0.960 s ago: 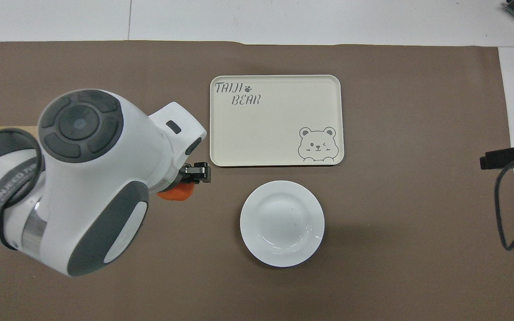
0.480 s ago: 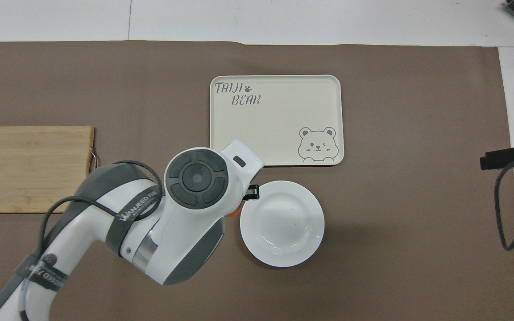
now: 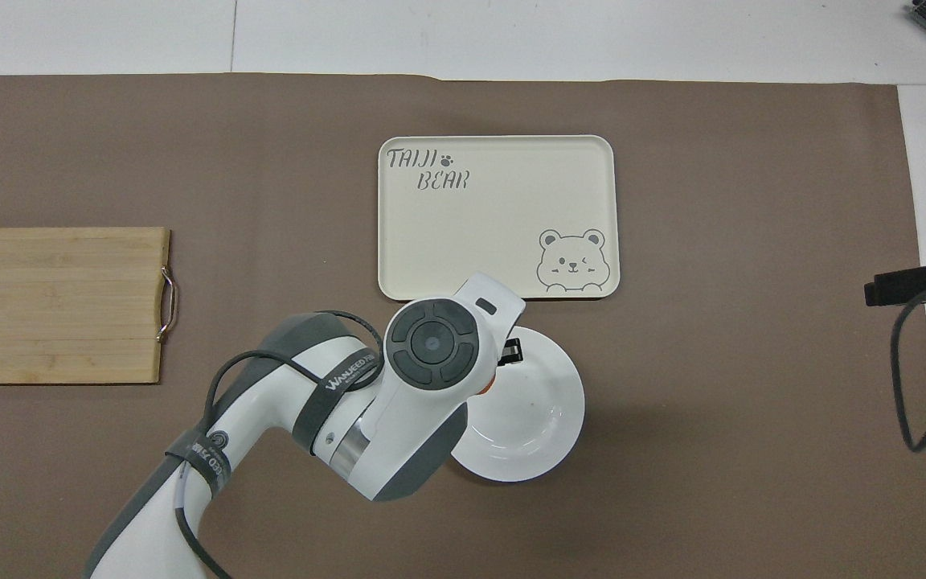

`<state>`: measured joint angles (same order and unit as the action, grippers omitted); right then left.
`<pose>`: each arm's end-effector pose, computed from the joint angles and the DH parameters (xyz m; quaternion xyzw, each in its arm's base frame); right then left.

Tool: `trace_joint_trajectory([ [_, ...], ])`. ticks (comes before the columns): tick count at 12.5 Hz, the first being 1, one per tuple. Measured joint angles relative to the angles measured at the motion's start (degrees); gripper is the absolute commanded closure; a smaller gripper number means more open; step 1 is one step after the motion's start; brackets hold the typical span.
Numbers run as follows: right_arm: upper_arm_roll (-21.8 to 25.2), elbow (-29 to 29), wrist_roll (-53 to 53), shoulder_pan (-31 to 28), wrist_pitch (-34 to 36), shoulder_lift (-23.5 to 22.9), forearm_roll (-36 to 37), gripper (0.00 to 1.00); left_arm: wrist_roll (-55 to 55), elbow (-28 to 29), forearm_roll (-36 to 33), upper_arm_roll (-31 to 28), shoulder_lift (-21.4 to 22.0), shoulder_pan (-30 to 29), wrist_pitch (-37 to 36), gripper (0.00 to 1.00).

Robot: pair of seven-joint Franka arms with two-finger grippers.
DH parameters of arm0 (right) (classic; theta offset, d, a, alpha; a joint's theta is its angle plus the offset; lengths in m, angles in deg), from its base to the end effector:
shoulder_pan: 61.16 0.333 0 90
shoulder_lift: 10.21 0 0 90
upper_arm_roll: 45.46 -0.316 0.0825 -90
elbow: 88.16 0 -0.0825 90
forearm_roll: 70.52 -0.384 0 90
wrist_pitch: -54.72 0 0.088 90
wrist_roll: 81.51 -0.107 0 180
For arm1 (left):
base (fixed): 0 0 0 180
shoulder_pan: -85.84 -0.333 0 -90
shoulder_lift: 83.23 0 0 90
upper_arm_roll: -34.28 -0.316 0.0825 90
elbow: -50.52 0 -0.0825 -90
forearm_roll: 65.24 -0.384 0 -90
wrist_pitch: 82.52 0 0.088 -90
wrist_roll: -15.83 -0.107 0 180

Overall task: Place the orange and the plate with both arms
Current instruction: 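Lower the orange ball onto the plate and open the left gripper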

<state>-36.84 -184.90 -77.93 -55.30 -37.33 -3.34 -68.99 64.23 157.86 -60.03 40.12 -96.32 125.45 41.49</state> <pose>0.5194 -0.0327 0.6356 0.9998 0.0078 0.0181 0.0054 0.4342 -0.4417 0.3984 0.9969 0.0516 -0.0149 0.0572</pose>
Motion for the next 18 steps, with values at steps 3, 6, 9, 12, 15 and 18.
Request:
trace_joint_trajectory([
  [3, 0.0, 0.0, 0.0, 0.0, 0.0, 0.0, 0.0, 0.0, 4.33, 1.27, 0.24, 0.02, -0.02, 2.67, 2.01, 1.0],
  [6, 0.0, 0.0, 0.0, 0.0, 0.0, 0.0, 0.0, 0.0, 5.9, 2.99, 0.27, -0.01, -1.05, 4.18, 4.28, 1.0],
  [9, 0.0, 0.0, 0.0, 0.0, 0.0, 0.0, 0.0, 0.0, 7.7, 3.36, 0.28, -0.04, -4.82, 6.01, 8.12, 0.37],
  [12, 0.0, 0.0, 0.0, 0.0, 0.0, 0.0, 0.0, 0.0, 8.42, 3.34, 0.28, -0.12, -6.85, 6.84, 10.44, 0.0],
  [15, 0.0, 0.0, 0.0, 0.0, 0.0, 0.0, 0.0, 0.0, 8.42, 2.85, 0.25, -0.98, -6.56, 6.47, 10.15, 0.0],
  [18, 0.0, 0.0, 0.0, 0.0, 0.0, 0.0, 0.0, 0.0, 8.25, 0.97, 0.21, -1.75, -5.11, 2.6, 8.26, 0.0],
])
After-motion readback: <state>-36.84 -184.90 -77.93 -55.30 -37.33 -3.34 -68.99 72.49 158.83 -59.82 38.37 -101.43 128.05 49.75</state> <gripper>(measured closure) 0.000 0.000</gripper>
